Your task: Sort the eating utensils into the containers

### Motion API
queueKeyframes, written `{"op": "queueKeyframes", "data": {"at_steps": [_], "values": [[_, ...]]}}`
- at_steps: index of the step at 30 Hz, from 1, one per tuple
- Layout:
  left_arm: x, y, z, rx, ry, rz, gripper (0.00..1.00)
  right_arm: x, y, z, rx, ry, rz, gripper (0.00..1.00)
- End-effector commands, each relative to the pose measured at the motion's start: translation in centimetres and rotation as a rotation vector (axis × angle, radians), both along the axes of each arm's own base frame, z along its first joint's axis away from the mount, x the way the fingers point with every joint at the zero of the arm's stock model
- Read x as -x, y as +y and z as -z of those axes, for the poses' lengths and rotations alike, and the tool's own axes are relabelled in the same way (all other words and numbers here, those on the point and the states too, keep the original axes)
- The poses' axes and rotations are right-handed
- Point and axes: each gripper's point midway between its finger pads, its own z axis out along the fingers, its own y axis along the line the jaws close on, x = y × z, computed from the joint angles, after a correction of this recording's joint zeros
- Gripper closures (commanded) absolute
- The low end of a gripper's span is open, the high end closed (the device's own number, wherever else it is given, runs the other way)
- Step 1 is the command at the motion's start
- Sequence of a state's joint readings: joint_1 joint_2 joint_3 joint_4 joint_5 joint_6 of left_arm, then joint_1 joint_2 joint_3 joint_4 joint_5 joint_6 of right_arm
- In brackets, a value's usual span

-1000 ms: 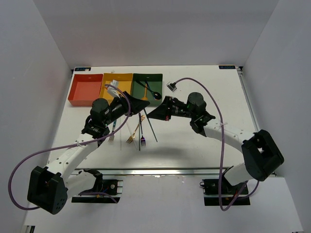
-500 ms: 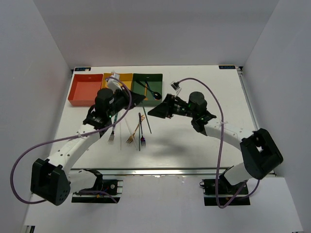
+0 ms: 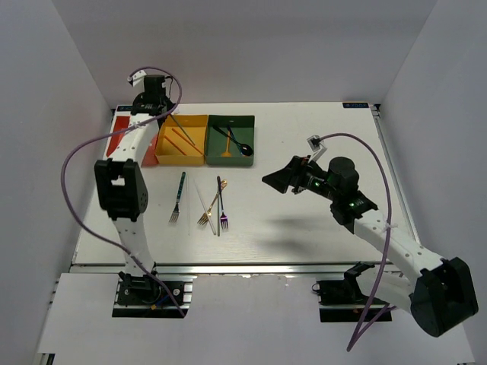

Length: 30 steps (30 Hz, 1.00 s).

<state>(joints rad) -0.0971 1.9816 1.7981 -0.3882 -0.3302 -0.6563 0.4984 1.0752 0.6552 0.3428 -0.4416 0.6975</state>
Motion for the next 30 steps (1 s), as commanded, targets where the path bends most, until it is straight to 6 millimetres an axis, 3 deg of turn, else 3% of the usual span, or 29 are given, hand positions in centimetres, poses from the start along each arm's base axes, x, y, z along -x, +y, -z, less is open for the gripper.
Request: {"op": "queueKeyframes", "data": {"at_steps": [1,4,5,7,8,10,11,13,14,15,16,17,18,19,20,21,22,23,24,25,27,30], "values": [[-2.0,1.0,2.6,-0.022,0.109,0.011,1.0,-0.2,-1.5,1.0,0.083,-0.043,0.061,0.1],[-3.8,0.1,4.7,0.02,0.115,0.047,0.81,0.0,-1.5,1.8,0.099,-0.037,0.05,0.11],[-4.3,-0.1,4.9,0.033,0.101,0.05,0.63,0.1,-1.3,1.9,0.101,-0.04,0.034,0.11],[-4.5,-0.4,5.2,0.061,0.092,0.051,0.41,0.4,-0.6,2.9,0.121,-0.031,-0.013,0.11],[-4.3,-0.4,5.4,0.064,0.094,0.042,0.23,0.9,0.2,3.1,0.13,-0.029,-0.044,0.11],[-3.8,-0.3,4.1,0.074,0.071,0.033,0.15,1.7,2.2,4.8,0.199,-0.024,-0.098,0.11],[-3.5,-0.4,3.8,0.079,0.066,0.035,0.04,1.5,3.3,3.8,0.218,-0.052,-0.1,0.11],[-2.9,-0.9,2.0,0.096,0.036,0.064,0.02,0.7,4.3,6.7,0.379,-0.017,-0.048,0.11],[-1.9,-1.0,-0.5,0.1,-0.003,0.074,0.02,1.6,5.8,7.1,0.419,-0.025,-0.07,0.11],[-1.3,-1.1,-1.9,0.103,-0.024,0.085,0.02,0.4,6.6,6.1,0.459,-0.044,-0.018,0.11],[-0.5,-1.2,-3.5,0.103,-0.042,0.097,0.02,0.9,7.8,8.4,0.545,-0.014,-0.03,0.11],[1.6,-1.2,-6.4,0.102,-0.079,0.104,0.02,0.5,8.4,8.7,0.584,-0.014,-0.011,0.11],[2.9,-1.2,-7.8,0.097,-0.095,0.113,0.02,-0.9,9.5,7.2,0.6,-0.046,0.05,0.11],[4.3,-1.0,-9.0,0.095,-0.111,0.115,0.02,-0.9,10.0,10.1,0.694,-0.008,0.042,0.11],[5.9,-1.0,-10.0,0.095,-0.126,0.121,0.02,-0.5,11.3,10.5,0.722,-0.023,0.034,0.11],[9.2,-0.8,-11.6,0.093,-0.155,0.127,0.02,-0.9,12.0,11.0,0.754,-0.033,0.052,0.11],[11.0,-0.8,-12.2,0.083,-0.168,0.139,0.02,-0.8,13.8,12.2,0.804,-0.028,0.032,0.11],[14.5,-0.6,-12.7,0.079,-0.188,0.15,0.02,-1.1,14.4,12.7,0.836,-0.028,0.04,0.12],[16.3,-0.4,-12.8,0.057,-0.197,0.158,0.02,-1.1,15.1,15.5,0.901,-0.002,0.021,0.15],[17.9,-0.3,-12.9,0.046,-0.213,0.168,0.02,-1.4,17.0,14.4,0.886,-0.021,0.02,0.2],[22.1,-0.3,-11.9,0.005,-0.241,0.216,0.02,-1.2,17.8,17.2,0.953,0.005,0.0,0.3],[25.0,-0.6,-10.4,-0.037,-0.274,0.27,0.02,-1.3,19.9,18.1,0.949,0.006,-0.019,0.41]]}}
